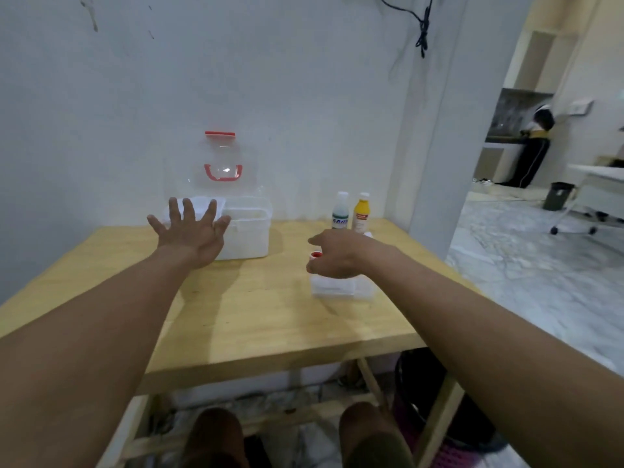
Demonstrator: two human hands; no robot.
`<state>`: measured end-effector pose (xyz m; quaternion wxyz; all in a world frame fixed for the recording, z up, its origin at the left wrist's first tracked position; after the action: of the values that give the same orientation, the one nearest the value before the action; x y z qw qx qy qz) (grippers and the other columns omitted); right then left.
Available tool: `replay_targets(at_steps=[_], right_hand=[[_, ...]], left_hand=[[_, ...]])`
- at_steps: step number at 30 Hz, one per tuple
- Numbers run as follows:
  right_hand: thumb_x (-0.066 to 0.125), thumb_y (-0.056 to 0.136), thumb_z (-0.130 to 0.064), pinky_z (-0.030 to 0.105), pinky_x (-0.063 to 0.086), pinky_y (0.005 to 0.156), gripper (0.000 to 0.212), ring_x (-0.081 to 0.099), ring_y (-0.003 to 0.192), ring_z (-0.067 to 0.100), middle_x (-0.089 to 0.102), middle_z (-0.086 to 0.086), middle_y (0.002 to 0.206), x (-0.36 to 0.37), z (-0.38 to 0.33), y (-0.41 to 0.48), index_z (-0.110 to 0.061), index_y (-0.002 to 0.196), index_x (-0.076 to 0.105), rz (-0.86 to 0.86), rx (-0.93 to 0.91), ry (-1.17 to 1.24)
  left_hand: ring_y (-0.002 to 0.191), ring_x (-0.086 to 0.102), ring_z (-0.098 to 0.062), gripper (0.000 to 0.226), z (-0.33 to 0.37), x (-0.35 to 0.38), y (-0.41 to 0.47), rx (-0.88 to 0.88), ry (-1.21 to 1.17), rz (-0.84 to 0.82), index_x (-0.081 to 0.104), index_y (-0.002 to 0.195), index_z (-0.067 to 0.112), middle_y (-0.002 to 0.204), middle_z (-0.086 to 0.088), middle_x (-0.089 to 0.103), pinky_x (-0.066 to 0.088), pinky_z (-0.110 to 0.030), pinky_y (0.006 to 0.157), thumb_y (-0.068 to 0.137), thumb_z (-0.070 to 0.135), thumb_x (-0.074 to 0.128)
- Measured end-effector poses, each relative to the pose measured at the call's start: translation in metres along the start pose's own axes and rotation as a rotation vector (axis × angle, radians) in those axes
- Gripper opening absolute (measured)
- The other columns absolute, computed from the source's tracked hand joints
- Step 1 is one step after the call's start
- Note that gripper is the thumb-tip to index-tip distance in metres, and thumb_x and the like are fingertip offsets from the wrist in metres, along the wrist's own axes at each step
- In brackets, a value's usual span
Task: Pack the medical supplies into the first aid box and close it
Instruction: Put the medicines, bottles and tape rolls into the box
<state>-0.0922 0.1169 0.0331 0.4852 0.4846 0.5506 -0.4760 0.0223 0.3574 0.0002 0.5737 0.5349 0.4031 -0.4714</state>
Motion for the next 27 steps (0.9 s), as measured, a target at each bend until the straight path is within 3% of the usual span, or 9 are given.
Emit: replay_targets(at_steps=[4,9,13,15,19,21,23,25,27], right_hand=[[0.049,0.085,-0.030,0.034,0.047,0.079,0.055,0.054,0.110,0.028,0.057,0.010,0.126,0.011,0.016,-0.011,-0.014,0.138,0.050,-0.070,0.060,-0.030],[0.070,0.084,-0.028,0.045,0.048,0.098,0.065,0.051,0.122,0.030,0.048,0.009,0.142,0.018,0.028,-0.012,-0.013,0.143,0.048,-0.232,0.087,-0.170],[0.075,0.081,-0.028,0.039,0.053,0.089,0.067,0.057,0.113,0.028,0.057,0.005,0.131,0.015,0.032,-0.008,-0.015,0.141,0.050,-0.222,0.048,-0.168],[0.075,0.076,-0.036,0.035,0.053,0.077,0.060,0.059,0.103,0.027,0.060,0.004,0.117,0.013,0.034,-0.005,-0.013,0.129,0.057,-0.198,0.042,-0.184],[0.072,0.072,-0.041,0.032,0.046,0.064,0.031,0.062,0.080,0.025,0.061,0.001,0.082,0.003,0.033,0.004,-0.015,0.079,0.059,-0.116,0.023,-0.125],[0.071,0.069,-0.043,0.032,0.048,0.064,0.037,0.064,0.080,0.025,0.066,0.002,0.086,-0.011,0.027,0.005,-0.012,0.089,0.067,-0.090,0.006,-0.089],[0.072,0.071,-0.043,0.035,0.054,0.076,0.049,0.066,0.092,0.024,0.068,0.003,0.104,-0.028,0.020,0.008,-0.013,0.110,0.069,-0.056,-0.021,-0.062],[0.072,0.073,-0.042,0.038,0.055,0.087,0.052,0.065,0.099,0.024,0.067,0.001,0.112,-0.047,0.014,0.015,-0.016,0.117,0.067,-0.002,-0.047,-0.037],[0.072,0.074,-0.043,0.035,0.053,0.084,0.055,0.062,0.099,0.021,0.065,-0.003,0.111,-0.064,0.007,0.027,-0.020,0.124,0.065,0.047,-0.074,0.001]], left_hand=[[0.147,-0.020,-0.031,0.069,0.000,0.003,0.001,0.002,0.002,-0.016,0.001,0.154,0.037,0.164,-0.010,-0.008,-0.009,-0.067,0.111,0.091,0.066,-0.001],[0.148,-0.018,-0.031,0.071,0.002,0.001,0.001,-0.004,-0.013,-0.029,0.003,0.154,0.037,0.164,-0.009,-0.006,-0.009,-0.068,0.110,0.090,0.067,-0.001],[0.149,-0.010,-0.031,0.073,0.002,0.000,0.002,-0.006,-0.027,-0.034,0.010,0.154,0.037,0.164,-0.009,0.004,-0.006,-0.068,0.111,0.089,0.069,-0.002],[0.149,-0.007,-0.032,0.074,0.001,0.000,0.002,-0.003,-0.024,-0.020,0.013,0.154,0.037,0.163,-0.010,0.009,-0.006,-0.069,0.111,0.089,0.069,-0.003],[0.147,0.013,-0.036,0.070,0.004,-0.006,-0.001,0.004,-0.031,0.056,0.024,0.152,0.035,0.158,-0.011,0.026,-0.001,-0.069,0.111,0.093,0.064,0.002],[0.141,0.026,-0.038,0.066,0.004,-0.011,-0.001,0.008,-0.044,0.118,0.032,0.149,0.033,0.153,-0.012,0.036,0.004,-0.067,0.111,0.095,0.060,0.006],[0.138,0.031,-0.039,0.064,0.002,-0.015,0.001,0.017,-0.052,0.166,0.037,0.147,0.032,0.151,-0.011,0.040,0.009,-0.065,0.112,0.096,0.058,0.007],[0.138,0.032,-0.037,0.063,-0.002,-0.018,0.005,0.019,-0.075,0.202,0.040,0.146,0.031,0.149,-0.011,0.042,0.011,-0.063,0.112,0.097,0.056,0.010],[0.140,0.030,-0.035,0.061,-0.008,-0.020,0.008,0.011,-0.108,0.224,0.042,0.145,0.030,0.149,-0.011,0.043,0.011,-0.061,0.113,0.098,0.053,0.012]])
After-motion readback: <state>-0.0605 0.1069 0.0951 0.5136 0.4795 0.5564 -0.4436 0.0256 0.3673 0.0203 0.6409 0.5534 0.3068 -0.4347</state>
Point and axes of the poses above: each hand's wrist, its own y-axis towards the middle knuckle, its own x-axis out of the palm, z = x × y, the point moved 5 cm from there along y, towards the middle knuckle
